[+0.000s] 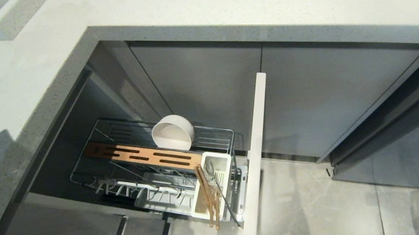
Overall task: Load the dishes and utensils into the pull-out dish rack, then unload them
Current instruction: Pick up the plate and place it in the cupboard
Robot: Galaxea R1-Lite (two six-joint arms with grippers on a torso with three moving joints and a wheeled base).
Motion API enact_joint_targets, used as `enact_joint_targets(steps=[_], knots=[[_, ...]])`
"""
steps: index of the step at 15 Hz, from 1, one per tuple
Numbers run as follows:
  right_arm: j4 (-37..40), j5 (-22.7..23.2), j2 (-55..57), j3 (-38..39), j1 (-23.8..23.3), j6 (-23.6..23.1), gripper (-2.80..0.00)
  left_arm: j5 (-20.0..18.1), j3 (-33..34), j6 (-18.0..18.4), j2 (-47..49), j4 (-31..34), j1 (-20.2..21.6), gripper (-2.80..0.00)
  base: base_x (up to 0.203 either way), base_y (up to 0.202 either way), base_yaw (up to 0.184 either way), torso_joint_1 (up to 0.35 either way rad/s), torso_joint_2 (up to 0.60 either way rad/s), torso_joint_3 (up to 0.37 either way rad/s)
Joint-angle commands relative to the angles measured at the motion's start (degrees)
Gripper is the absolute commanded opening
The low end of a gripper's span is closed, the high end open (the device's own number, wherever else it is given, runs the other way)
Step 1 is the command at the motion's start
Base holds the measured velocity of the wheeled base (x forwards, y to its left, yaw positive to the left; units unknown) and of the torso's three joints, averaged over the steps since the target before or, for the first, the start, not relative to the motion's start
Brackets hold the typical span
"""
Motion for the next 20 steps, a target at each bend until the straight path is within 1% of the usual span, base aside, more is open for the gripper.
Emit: enact_joint_targets(steps=[1, 3, 4, 6, 8, 9, 16, 20], knots=[[0.0, 0.0, 0.0, 0.1, 0.0, 0.0, -2.80, 0.2, 0.3, 2.0, 1.3, -1.0, 7.5, -2.80, 0.000, 0.000, 0.000, 0.000, 0.00, 0.000], [0.0, 0.0, 0.0, 0.1, 0.0, 0.0, -2.80, 0.3, 0.3, 5.8, 5.1, -3.8, 14.4, -2.80, 0.000, 0.000, 0.000, 0.000, 0.00, 0.000], [0.0, 0.0, 0.0, 0.1, 0.0, 0.0, -2.80, 0.3, 0.2, 7.4, 7.3, -5.3, 16.3, -2.80, 0.000, 0.000, 0.000, 0.000, 0.00, 0.000], [0.0, 0.0, 0.0, 0.1, 0.0, 0.0, -2.80, 0.3, 0.2, 9.9, 10.5, -7.6, 18.7, -2.80, 0.000, 0.000, 0.000, 0.000, 0.00, 0.000], [0.0, 0.0, 0.0, 0.1, 0.0, 0.0, -2.80, 0.3, 0.1, 10.4, 12.4, -7.9, 19.9, -2.80, 0.000, 0.000, 0.000, 0.000, 0.00, 0.000], [0.0, 0.0, 0.0, 0.1, 0.0, 0.0, -2.80, 0.2, 0.3, 10.4, 12.8, -8.0, 20.0, 0.00, 0.000, 0.000, 0.000, 0.000, 0.00, 0.000], [0.0, 0.0, 0.0, 0.1, 0.0, 0.0, -2.80, 0.3, 0.3, 10.3, 13.3, -9.1, 21.0, 0.00, 0.000, 0.000, 0.000, 0.000, 0.00, 0.000], [0.0, 0.0, 0.0, 0.1, 0.1, 0.0, -2.80, 0.2, 0.8, 9.9, 14.0, -9.0, 24.4, 0.00, 0.000, 0.000, 0.000, 0.000, 0.00, 0.000]])
